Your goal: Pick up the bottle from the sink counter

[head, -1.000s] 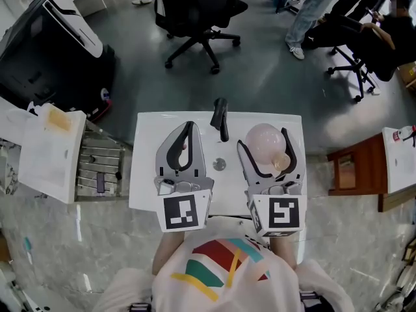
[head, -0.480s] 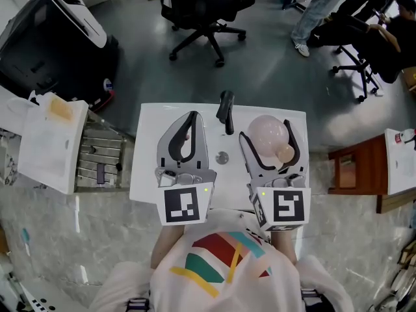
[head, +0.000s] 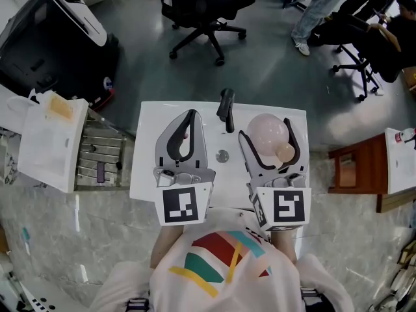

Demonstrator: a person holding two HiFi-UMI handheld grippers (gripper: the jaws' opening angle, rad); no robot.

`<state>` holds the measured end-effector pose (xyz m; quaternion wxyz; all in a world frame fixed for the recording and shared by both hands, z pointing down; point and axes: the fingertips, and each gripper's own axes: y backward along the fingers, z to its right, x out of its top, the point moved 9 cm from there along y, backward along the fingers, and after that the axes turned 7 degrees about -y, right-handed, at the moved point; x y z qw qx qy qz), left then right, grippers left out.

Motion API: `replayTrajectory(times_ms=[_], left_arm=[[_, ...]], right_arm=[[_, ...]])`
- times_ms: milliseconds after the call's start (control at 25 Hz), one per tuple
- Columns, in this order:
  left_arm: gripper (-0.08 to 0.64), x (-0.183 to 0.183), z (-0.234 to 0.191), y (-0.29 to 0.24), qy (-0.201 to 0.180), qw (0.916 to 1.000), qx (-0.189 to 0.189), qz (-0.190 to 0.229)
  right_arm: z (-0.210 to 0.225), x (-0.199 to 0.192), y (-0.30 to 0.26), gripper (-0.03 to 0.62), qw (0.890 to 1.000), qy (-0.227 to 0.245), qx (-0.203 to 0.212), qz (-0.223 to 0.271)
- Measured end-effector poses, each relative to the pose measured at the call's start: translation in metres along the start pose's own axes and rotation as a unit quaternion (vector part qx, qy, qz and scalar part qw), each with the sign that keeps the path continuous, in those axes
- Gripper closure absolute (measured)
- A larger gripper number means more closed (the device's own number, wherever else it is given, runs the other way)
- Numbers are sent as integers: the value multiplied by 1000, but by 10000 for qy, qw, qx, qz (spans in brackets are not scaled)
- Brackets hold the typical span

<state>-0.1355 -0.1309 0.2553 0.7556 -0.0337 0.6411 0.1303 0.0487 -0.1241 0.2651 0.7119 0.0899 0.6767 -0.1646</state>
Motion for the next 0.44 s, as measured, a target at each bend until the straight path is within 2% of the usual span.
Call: replayTrajectory(times_ms=[440], left_arm=[[541, 2, -2, 2, -14, 10000, -38, 43]], right_arm=[[-2, 1, 2, 204, 10000, 67, -37, 46]])
